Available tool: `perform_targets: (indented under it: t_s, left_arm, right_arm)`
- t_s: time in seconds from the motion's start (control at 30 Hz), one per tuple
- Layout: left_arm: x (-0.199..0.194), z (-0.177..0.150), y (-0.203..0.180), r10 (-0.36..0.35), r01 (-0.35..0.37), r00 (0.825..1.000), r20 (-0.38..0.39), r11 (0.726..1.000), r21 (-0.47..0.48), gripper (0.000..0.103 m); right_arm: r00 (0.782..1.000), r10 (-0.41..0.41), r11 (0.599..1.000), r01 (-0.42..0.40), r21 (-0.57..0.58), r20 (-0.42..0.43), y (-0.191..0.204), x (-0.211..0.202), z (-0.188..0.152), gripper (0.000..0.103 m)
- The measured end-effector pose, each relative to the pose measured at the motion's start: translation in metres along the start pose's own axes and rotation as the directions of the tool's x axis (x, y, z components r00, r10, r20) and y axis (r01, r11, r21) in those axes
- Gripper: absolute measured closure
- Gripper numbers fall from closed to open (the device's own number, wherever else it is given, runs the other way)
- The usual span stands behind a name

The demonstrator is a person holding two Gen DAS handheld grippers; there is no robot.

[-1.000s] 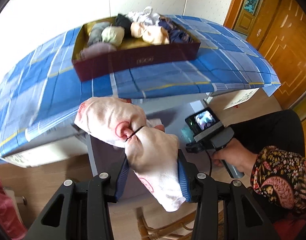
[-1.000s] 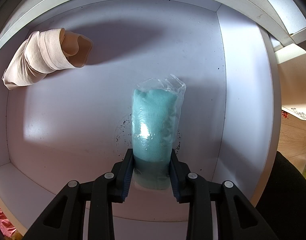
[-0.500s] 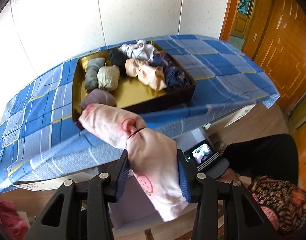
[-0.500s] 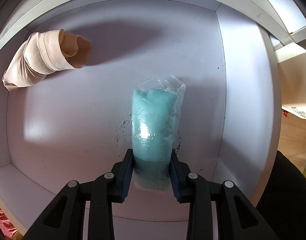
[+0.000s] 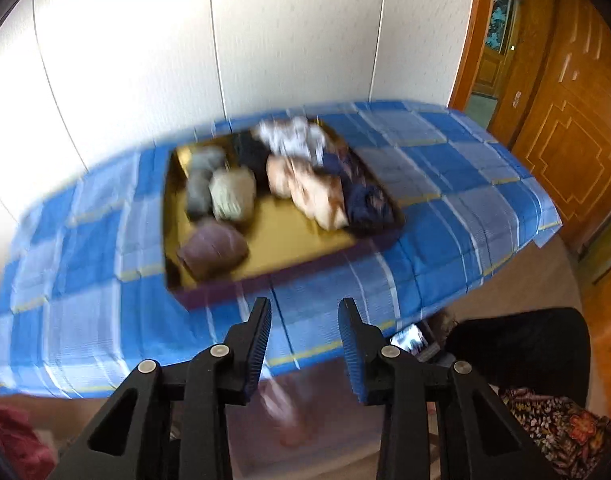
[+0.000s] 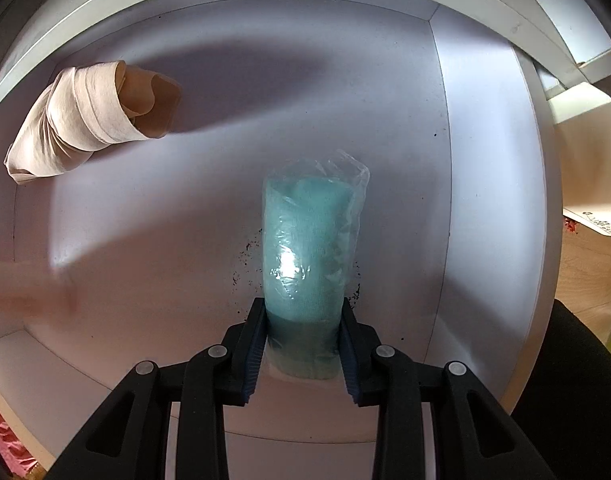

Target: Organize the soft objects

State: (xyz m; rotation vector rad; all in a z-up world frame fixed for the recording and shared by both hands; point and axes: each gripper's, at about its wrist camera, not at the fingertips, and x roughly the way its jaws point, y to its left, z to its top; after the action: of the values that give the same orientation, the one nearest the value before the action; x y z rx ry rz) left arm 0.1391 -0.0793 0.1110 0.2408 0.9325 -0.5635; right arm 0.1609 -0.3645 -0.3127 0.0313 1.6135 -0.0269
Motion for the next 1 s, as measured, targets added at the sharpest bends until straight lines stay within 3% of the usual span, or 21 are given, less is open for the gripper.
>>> perform_targets:
  t_s: [0.1,0.23,0.37,0.43,0.53,0.73,0.8,0.87,1.0]
  left_arm:
    - [0.037,-0.035,-0.003,-0.041,0.04,0.991,-0.124,0.999,-0.011,0.066]
    - [0.111,-0.099,-0.004,-0.048,0.03,0.941,-0.335,0.998,-0.057,0.042]
    - [0.176,-0.152,0.001,-0.008,-0.045,0.881,-0.473,0.994,-0.1,0.041]
    - [0.207,-0.167,0.008,-0.009,-0.068,0.857,-0.515,0.989,-0.132,0.04]
    - [0.238,-0.179,0.021,0.014,-0.12,0.844,-0.536,0.979,-0.163,0.033]
    - [0.287,-0.2,0.05,0.071,-0.225,0.801,-0.595,0.956,-0.19,0.033]
    - [0.295,-0.208,0.055,0.057,-0.22,0.79,-0.611,0.955,-0.197,0.037]
    - [0.298,-0.215,0.058,0.05,-0.218,0.786,-0.617,0.955,-0.199,0.067]
    - [0.288,-0.219,0.059,0.01,-0.171,0.789,-0.615,0.964,-0.204,0.071]
  right_arm:
    - [1.0,0.011,1.0,-0.011,0.009,0.002,-0.002,-0.001,0.0,0.07]
    - [1.0,0.006,1.0,-0.006,0.008,0.002,0.001,-0.002,-0.001,0.069]
    - [1.0,0.009,1.0,-0.009,0.011,0.005,0.002,-0.001,-0.002,0.069]
    - [1.0,0.01,1.0,-0.01,0.012,0.006,0.001,0.0,-0.003,0.069]
    - [1.0,0.003,1.0,-0.003,0.006,0.005,0.003,0.0,-0.003,0.068]
    - [1.0,0.014,1.0,-0.014,0.011,0.008,0.003,0.0,-0.005,0.068]
    - [1.0,0.024,0.999,-0.025,0.022,0.009,0.001,0.0,-0.006,0.068]
    - [1.0,0.028,0.999,-0.028,0.025,0.01,0.0,0.0,-0.006,0.068]
    - [1.0,0.022,1.0,-0.022,0.02,0.01,0.001,-0.001,-0.007,0.068]
